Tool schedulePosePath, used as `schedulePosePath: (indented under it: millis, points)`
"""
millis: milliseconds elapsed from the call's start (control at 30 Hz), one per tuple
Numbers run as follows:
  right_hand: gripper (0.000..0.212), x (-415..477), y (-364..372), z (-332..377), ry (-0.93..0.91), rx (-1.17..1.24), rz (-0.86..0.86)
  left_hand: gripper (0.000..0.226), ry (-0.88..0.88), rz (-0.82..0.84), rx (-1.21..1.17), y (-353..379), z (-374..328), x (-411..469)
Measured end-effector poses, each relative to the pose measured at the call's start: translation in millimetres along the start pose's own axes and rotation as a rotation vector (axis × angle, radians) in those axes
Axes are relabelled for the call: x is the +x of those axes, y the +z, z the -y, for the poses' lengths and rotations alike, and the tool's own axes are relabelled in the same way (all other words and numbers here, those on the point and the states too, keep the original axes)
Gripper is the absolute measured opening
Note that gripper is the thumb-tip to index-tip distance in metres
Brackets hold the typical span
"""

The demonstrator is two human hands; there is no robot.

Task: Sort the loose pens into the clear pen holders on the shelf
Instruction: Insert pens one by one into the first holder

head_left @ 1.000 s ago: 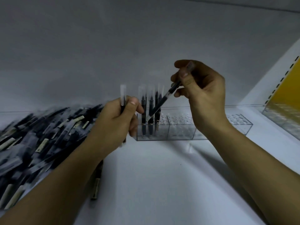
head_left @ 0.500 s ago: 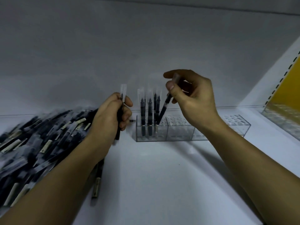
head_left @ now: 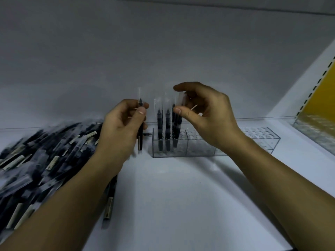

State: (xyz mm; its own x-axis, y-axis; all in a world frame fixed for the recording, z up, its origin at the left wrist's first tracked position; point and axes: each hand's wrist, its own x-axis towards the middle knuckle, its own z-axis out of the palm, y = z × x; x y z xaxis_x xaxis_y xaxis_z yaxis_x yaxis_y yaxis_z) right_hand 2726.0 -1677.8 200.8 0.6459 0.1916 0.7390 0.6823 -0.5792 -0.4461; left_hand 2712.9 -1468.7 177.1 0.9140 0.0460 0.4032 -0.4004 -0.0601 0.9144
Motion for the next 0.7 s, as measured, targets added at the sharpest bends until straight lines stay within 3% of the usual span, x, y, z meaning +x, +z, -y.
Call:
schedulePosePath:
  millis: [133,267,367,500,600,700]
  points:
    - [0.043,-3,9,0,-0.120,-0.129,0.053,0.010,0.063,-0.041,-0.010,1,-5,-3]
    - [0.038,-5,13,3,-0.091,-0.137,-0.052,0.009,0.109,-0.008,-0.006,2,-9,-6]
    - [0.027,-6,14,10,-0.042,0.012,-0.145,0.016,0.148,0.051,0.028,1,-10,-9]
    - [0.023,-8,17,24,0.043,0.341,-0.086,0.023,0.194,0.163,0.066,4,-11,-11]
    - [0.019,-13,23,27,0.072,0.401,-0.036,0.022,0.163,0.227,0.069,4,-8,-13]
    - [0.009,-9,20,29,0.132,0.435,-0.084,0.024,0.147,0.177,0.122,-1,-6,-14]
